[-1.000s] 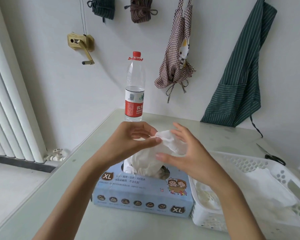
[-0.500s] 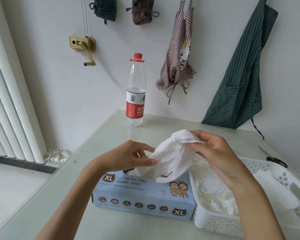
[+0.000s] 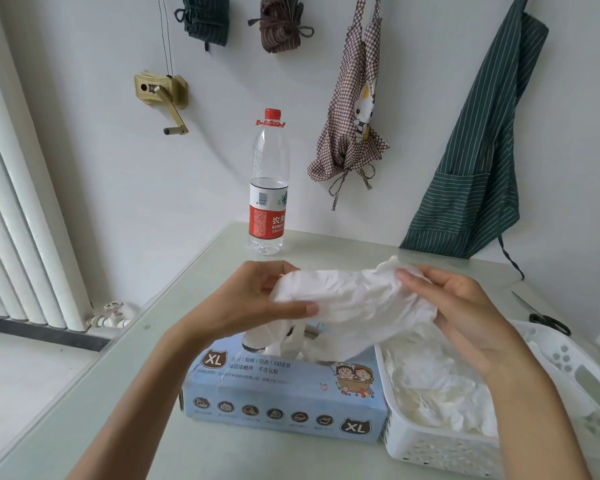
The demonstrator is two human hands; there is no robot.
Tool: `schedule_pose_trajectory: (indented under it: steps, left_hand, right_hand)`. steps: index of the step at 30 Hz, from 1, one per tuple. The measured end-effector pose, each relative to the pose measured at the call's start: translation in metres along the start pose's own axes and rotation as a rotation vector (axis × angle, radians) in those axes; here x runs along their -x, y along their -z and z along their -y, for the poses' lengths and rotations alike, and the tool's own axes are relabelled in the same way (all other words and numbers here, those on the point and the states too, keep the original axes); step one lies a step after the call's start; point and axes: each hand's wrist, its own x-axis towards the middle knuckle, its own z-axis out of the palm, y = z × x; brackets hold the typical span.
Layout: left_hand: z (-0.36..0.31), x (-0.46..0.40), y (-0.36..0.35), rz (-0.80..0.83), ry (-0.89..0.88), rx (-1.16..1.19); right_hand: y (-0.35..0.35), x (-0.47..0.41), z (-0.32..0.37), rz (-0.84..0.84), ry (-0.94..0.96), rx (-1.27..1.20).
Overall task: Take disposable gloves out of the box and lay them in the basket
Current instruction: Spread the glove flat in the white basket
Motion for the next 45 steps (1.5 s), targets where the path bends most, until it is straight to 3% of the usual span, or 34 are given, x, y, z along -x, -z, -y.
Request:
schedule_pose_trajectory:
  steps: [4, 8, 17, 24, 30, 35, 40, 45]
  left_hand:
    - [0.004, 0.001, 0.002, 0.098, 0.071, 0.025]
    - [0.005, 0.000, 0.003, -0.014, 0.077, 0.053]
    - [-0.033, -0.020, -0.021, -0.155, -0.130, -0.076]
    - [-0.068, -0.040, -0.086, -0.210, -0.215, -0.096]
    - [-0.081, -0.042, -0.111, -0.294, -0.181, -0.039]
    - [-0.089, -0.012, -0.089, -0.457, -0.240, -0.077]
    - [-0.092, -0.027, -0.087, -0.423, -0.147, -0.298]
    - [-0.051, -0.084, -0.127, -0.173, 0.066, -0.631]
  right_hand:
    - [-0.002, 0.003, 0.006, -0.121, 0.099, -0.125]
    - [0.000, 0.008, 0.011, -0.237, 0.150, -0.111]
    - [0.031, 0.039, 0.036, -0.385, 0.275, 0.044]
    - [0.087, 0.061, 0.066, -0.618, 0.411, 0.159]
    - [0.109, 0.085, 0.070, -0.600, 0.399, 0.398]
    - [0.089, 0.111, 0.072, -0.521, 0.458, 0.256]
    - [0.096, 0.097, 0.055, -0.505, 0.263, 0.126]
    - [0.128, 0.054, -0.011, -0.547, -0.071, 0.477]
